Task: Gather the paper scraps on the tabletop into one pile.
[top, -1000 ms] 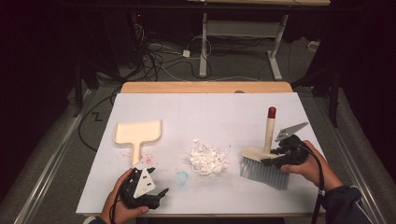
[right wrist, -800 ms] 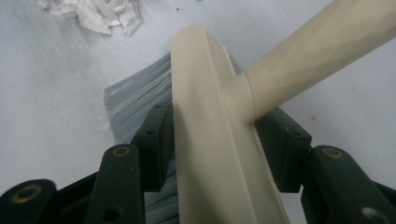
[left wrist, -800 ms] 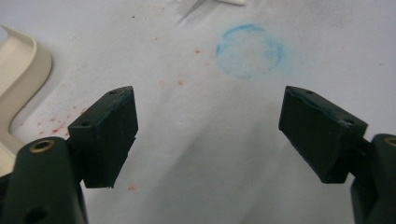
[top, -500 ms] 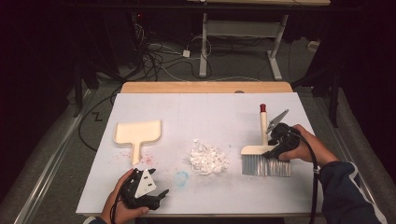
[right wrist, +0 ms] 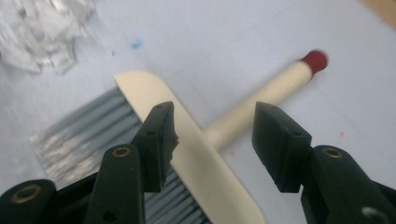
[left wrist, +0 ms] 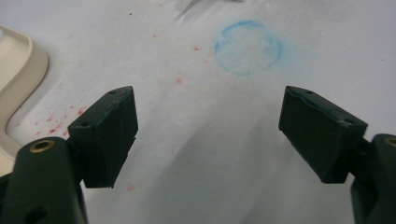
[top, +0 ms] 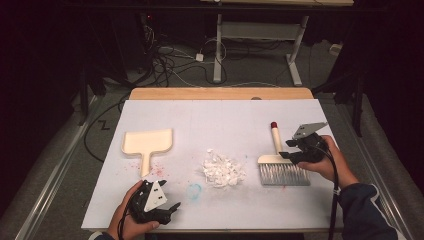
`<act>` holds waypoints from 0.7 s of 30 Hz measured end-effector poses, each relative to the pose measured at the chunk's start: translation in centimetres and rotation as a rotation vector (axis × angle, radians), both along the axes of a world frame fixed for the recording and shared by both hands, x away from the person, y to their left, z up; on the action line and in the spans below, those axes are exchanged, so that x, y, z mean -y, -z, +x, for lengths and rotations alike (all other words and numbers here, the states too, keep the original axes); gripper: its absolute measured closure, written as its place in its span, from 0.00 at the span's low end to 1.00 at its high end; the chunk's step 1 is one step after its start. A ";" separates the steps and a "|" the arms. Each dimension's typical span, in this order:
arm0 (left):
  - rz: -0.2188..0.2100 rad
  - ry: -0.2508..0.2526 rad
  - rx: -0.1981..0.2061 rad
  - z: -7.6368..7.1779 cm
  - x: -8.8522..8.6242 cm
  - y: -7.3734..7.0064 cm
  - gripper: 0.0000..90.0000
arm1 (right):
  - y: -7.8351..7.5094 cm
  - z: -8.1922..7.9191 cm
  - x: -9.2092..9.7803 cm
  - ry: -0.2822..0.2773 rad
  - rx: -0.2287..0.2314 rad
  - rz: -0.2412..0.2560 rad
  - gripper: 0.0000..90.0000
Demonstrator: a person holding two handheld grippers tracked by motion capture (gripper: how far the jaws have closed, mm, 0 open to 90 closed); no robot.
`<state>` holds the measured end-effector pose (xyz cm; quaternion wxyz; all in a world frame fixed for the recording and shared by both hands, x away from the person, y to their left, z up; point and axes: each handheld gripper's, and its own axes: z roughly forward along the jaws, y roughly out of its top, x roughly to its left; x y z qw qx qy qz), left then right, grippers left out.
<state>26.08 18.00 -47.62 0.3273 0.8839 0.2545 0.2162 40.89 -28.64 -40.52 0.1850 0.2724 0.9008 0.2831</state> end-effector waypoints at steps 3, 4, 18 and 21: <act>-0.001 -0.006 0.002 0.0 0.0 -0.1 0.21 | -0.2 -1.2 0.3 0.042 0.061 0.089 0.50; -0.001 -0.007 0.004 0.1 0.0 -0.1 0.21 | -0.3 -1.6 0.3 0.053 0.088 0.109 0.46; -0.012 -0.043 0.032 0.2 -0.6 -0.4 0.21 | -0.3 -8.0 0.7 0.235 0.387 0.252 0.29; -0.012 -0.047 0.027 0.2 -0.6 -0.4 0.21 | 0.2 -9.1 0.9 0.259 0.406 0.260 0.28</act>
